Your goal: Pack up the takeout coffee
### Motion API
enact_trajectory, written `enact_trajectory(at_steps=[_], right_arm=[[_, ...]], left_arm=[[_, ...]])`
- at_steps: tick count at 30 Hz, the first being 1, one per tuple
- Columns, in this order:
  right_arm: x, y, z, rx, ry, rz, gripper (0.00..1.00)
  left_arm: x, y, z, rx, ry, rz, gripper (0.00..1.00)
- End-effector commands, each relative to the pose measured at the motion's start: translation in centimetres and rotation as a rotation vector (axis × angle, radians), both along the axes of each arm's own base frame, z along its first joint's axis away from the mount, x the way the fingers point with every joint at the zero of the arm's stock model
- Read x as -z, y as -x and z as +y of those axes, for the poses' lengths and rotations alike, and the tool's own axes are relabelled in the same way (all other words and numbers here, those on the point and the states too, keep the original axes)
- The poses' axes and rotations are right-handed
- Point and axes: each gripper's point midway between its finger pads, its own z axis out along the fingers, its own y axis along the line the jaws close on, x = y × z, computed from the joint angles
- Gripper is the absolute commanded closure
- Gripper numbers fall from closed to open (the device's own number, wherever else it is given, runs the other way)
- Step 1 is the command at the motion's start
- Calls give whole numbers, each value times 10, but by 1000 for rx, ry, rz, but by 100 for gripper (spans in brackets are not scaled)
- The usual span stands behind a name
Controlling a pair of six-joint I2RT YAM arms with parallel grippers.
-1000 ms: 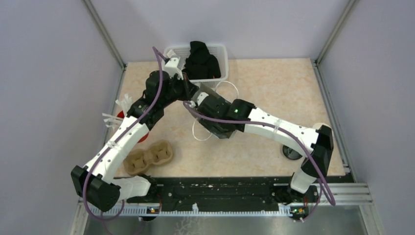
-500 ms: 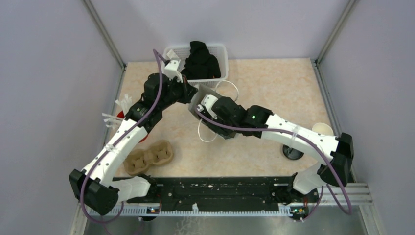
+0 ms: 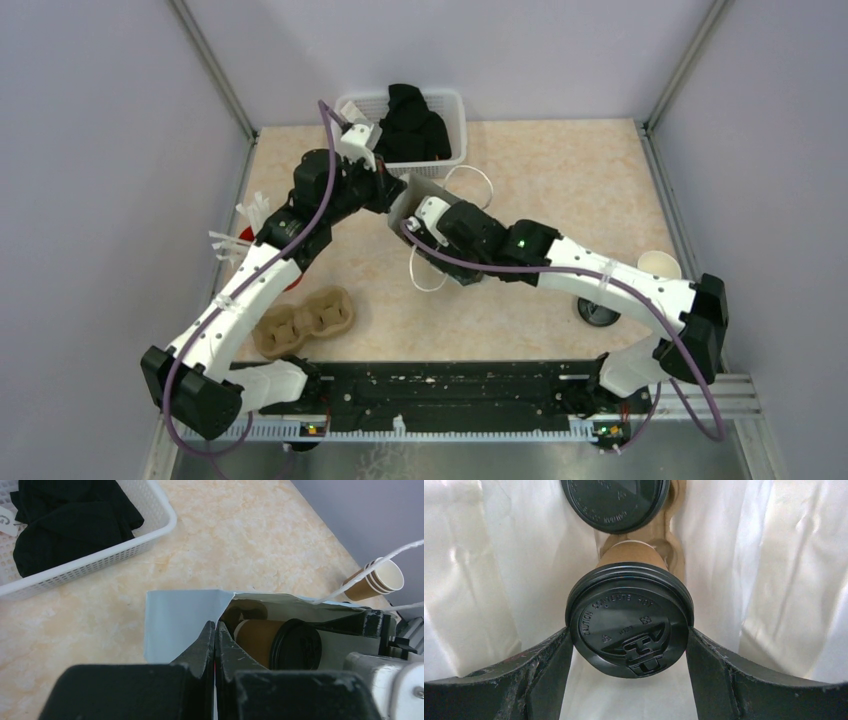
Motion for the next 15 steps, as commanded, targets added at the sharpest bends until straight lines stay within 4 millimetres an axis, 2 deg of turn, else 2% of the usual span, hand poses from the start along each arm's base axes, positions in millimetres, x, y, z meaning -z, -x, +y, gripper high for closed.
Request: enact_trajectory(at_steps=[1, 8, 15], right_arm=[[-11, 2, -13, 32, -52, -36, 44], [-16, 1, -13, -64, -6, -78, 45], [-13, -8, -11, -96, 82, -106, 45]], left_arm=[[-32, 6, -6, 61, 36, -130, 100], [-25, 10, -7, 70, 87, -218, 100], [-9, 2, -5, 44, 91, -299, 100]])
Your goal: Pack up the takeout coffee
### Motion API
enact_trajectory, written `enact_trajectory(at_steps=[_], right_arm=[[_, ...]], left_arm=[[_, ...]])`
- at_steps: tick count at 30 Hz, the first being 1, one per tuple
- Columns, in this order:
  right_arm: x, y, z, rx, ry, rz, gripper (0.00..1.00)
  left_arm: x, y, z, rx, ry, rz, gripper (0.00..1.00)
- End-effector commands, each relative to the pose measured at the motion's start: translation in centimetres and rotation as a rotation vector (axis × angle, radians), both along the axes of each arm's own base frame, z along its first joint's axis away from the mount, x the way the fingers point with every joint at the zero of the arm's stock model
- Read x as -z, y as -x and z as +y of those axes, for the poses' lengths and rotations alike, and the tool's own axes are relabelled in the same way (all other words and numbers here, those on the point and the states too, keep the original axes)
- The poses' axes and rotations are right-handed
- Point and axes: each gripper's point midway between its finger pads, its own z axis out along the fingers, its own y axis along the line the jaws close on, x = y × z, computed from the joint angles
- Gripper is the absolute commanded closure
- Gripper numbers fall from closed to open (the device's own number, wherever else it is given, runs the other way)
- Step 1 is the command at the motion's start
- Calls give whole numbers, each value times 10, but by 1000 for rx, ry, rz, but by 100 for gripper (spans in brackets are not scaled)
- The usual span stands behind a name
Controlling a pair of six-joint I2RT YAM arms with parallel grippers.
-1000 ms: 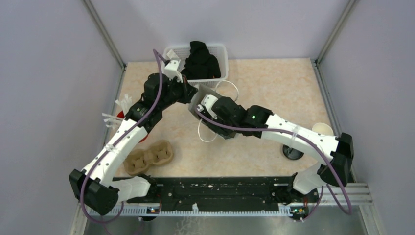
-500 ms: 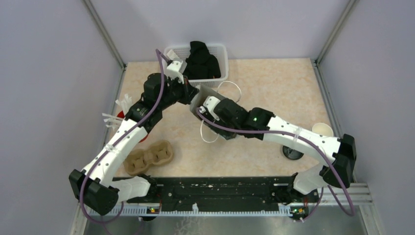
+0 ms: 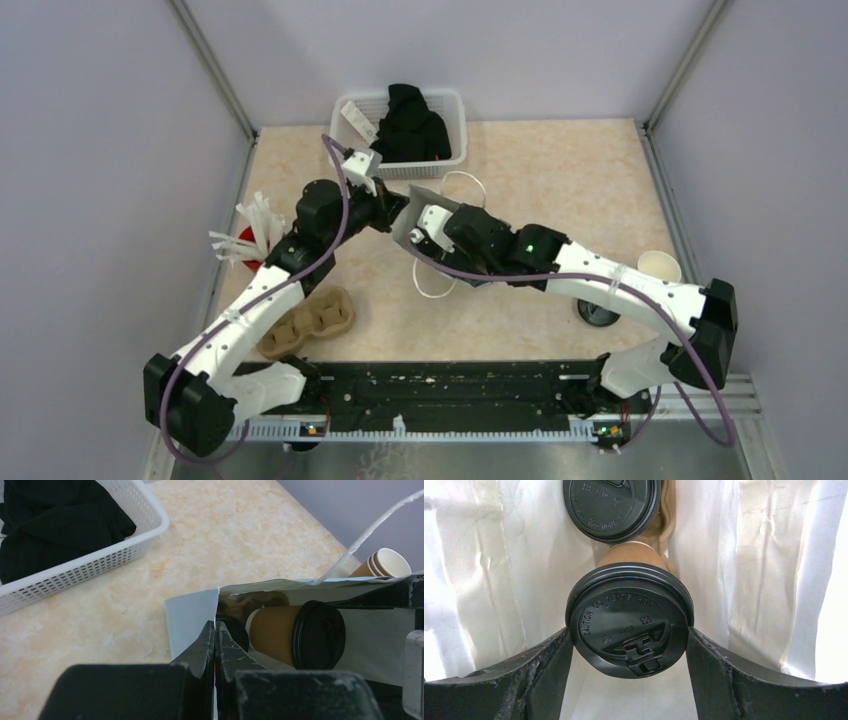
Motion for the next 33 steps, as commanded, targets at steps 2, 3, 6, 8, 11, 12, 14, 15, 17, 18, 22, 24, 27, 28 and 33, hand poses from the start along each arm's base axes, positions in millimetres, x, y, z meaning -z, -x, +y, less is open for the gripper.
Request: enact_trajectory(at_steps=[2, 3, 6, 8, 11, 12, 14, 15, 17, 18, 22, 24, 27, 28, 33], right_arm=[[-14, -9, 5, -35, 33, -67, 46], [-14, -6, 6, -46, 51, -73, 46], [-13, 2, 5, -61, 107, -77, 45], [-15, 10, 7, -46, 116, -57, 45], [-16, 16, 8, -26, 130, -46, 46], [-15, 15, 7, -10, 148, -50, 46], [-13, 13, 4, 27, 177, -45, 46], [-13, 13, 2, 43, 192, -45, 46], [-13, 12, 0, 64, 211, -50, 46], [-14, 11, -1, 75, 218, -56, 46], [-15, 8, -2, 98, 234, -64, 46], [-14, 7, 2, 97, 223, -68, 46], [-8, 4, 8, 92, 210, -76, 46], [-5, 3, 9, 92, 206, -78, 45], [3, 0, 19, 90, 164, -85, 45]], left_arm=[[-28, -5, 0, -4, 51, -200, 100], [-24, -3, 1, 0, 44, -204, 100], [-21, 5, 8, -8, 31, -229, 100], [-22, 12, 14, -16, 26, -254, 100], [-23, 20, 19, -18, 21, -280, 100], [-23, 22, 20, -12, 19, -285, 100], [-24, 26, 20, -2, 14, -292, 100], [-24, 27, 19, 4, 10, -297, 100], [-24, 29, 19, 10, -6, -305, 100], [-24, 30, 18, 13, -13, -308, 100], [-21, 35, 20, 20, -20, -315, 100], [-17, 37, 19, 27, -24, -307, 100], [-12, 39, 20, 31, -30, -304, 100], [-10, 39, 21, 28, -35, -302, 100], [-1, 41, 21, 29, -42, -291, 100]])
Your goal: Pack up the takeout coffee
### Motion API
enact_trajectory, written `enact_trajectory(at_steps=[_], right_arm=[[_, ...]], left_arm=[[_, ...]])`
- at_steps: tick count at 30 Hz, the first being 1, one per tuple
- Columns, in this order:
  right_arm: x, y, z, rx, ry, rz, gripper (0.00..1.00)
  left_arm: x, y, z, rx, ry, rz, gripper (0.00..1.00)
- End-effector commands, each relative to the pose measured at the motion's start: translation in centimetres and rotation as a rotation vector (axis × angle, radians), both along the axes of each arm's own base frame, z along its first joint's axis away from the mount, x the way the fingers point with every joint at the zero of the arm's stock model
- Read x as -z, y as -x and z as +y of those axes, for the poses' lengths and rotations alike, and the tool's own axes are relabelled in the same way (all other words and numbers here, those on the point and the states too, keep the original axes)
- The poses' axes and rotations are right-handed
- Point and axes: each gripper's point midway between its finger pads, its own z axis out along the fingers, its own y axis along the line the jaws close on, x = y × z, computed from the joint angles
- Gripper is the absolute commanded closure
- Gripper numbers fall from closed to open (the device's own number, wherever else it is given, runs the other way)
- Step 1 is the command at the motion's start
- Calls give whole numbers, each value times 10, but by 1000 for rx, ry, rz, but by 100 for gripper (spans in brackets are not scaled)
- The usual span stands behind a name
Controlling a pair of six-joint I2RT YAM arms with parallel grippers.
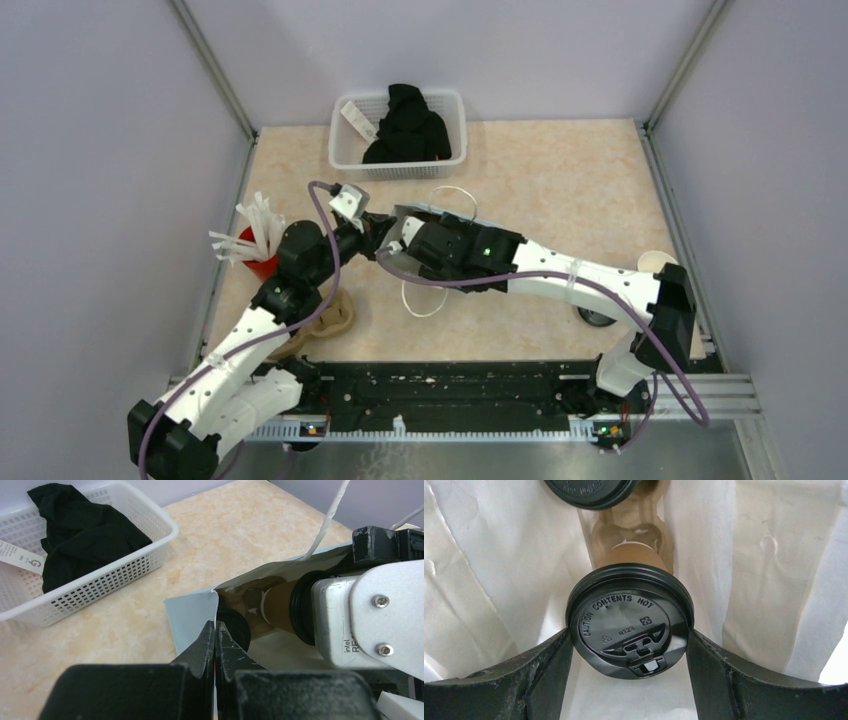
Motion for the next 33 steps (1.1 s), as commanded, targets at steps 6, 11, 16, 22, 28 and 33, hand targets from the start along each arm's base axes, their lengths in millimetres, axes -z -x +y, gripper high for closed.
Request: enact_trajectory(at_steps=[6, 11, 16, 22, 28, 33], right_arm=[[7, -11, 16, 2, -92, -41, 46], [14, -10, 14, -46, -96, -10, 45], [16, -17, 3, -52, -85, -4, 45], [2, -21, -8, -21, -94, -55, 45], [9, -27, -11, -11, -62, -71, 45], [13, -34, -15, 40, -107, -89, 45]], left_arm=[[-6, 5, 0, 6, 29, -43, 100], [1, 7, 4, -7, 27, -14, 100], [5, 7, 7, -25, 17, -2, 100], [1, 10, 6, -13, 17, 3, 100], [3, 16, 2, 4, 31, 29, 100], [5, 16, 4, -7, 32, 36, 100]])
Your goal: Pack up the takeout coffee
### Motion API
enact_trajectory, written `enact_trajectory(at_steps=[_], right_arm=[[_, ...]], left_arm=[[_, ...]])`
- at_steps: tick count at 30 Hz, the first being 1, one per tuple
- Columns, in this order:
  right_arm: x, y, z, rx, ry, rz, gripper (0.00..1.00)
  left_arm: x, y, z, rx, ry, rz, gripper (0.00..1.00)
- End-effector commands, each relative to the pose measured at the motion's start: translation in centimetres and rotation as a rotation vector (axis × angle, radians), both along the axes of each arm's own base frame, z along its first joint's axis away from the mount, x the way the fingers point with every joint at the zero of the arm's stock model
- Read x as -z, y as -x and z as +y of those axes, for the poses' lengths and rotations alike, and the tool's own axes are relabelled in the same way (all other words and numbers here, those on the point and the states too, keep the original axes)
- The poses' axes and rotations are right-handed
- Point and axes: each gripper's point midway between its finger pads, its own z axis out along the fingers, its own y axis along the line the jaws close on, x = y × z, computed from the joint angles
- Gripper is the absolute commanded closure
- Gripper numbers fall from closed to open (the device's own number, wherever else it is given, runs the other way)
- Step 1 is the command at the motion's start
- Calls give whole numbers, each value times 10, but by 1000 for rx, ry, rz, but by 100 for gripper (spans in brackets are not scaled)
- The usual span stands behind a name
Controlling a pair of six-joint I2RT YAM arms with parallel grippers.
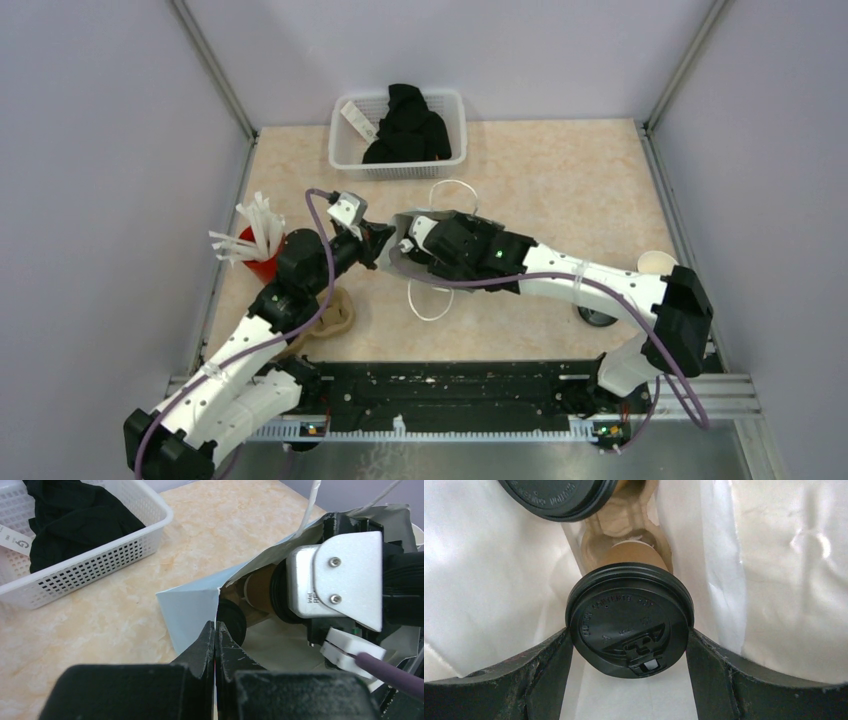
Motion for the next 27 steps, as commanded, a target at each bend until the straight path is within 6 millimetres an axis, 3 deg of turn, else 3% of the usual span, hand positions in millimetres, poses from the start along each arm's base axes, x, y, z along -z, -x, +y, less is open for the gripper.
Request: enact_trajectory(at_steps=[1, 12, 27], right_arm=[[-9, -13, -5, 63, -76, -60, 45], [-9, -28, -12, 100, -175, -101, 44], [11, -42, -11, 88, -162, -89, 44]], left_arm=[[-11, 3, 0, -1, 23, -18, 100], [-6, 8, 0, 14, 10, 6, 100], [-12, 5, 0, 13, -8, -4, 100]])
